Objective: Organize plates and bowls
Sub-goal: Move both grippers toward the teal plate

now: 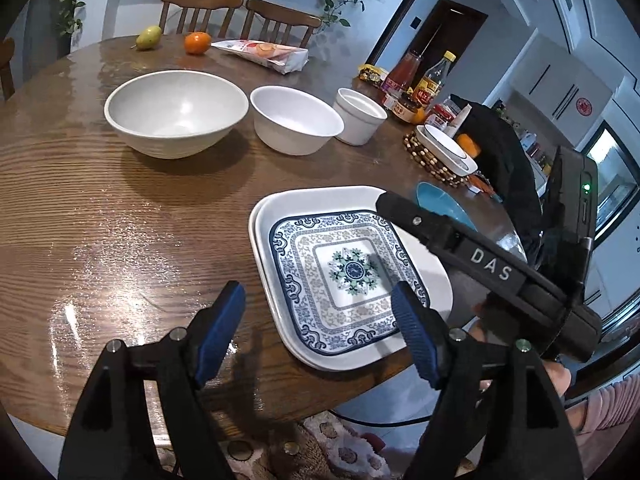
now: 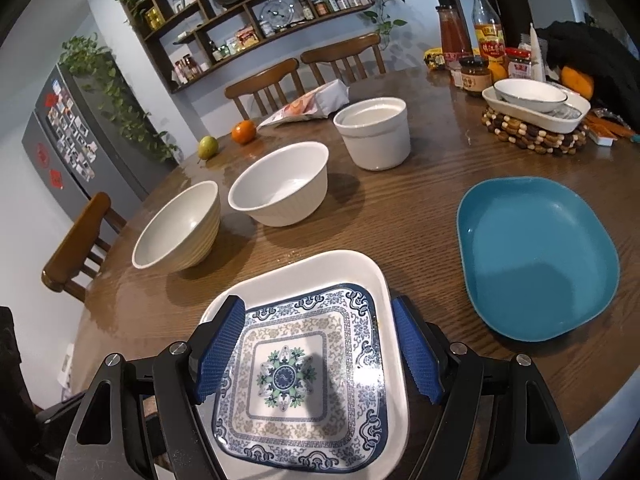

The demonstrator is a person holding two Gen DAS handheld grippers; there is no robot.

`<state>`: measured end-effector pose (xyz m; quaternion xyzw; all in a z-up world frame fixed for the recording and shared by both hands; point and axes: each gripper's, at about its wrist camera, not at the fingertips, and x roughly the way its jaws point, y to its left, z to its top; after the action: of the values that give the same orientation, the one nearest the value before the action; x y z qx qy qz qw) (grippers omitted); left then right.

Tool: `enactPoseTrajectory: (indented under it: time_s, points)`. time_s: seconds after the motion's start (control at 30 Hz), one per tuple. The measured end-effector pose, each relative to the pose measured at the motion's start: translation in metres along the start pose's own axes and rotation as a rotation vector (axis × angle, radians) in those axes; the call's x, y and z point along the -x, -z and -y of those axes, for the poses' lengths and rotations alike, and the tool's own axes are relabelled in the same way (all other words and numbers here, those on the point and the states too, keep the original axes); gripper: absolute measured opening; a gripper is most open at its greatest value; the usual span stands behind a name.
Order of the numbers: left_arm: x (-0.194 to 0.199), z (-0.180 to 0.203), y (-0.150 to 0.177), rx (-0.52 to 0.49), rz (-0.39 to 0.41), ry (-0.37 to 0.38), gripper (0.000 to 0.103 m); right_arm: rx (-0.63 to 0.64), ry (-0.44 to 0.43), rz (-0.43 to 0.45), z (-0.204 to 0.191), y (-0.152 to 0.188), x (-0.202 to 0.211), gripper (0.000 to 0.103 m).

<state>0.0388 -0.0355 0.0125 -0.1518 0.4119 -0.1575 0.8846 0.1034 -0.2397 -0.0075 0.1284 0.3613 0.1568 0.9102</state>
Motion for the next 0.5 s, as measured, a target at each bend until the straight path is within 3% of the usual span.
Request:
enactPoseTrajectory:
  time_s: [0.33, 0.5]
  points:
    - [0.013, -0.008, 0.001, 0.018, 0.032, -0.018, 0.078, 0.032, 0.052, -0.040, -0.007, -0.002, -0.007, 0.077]
    - [0.017, -0.009, 0.003, 0.026, 0.055, -0.038, 0.078, 0.056, 0.064, -0.010, -0.011, -0.001, 0.004, 0.078]
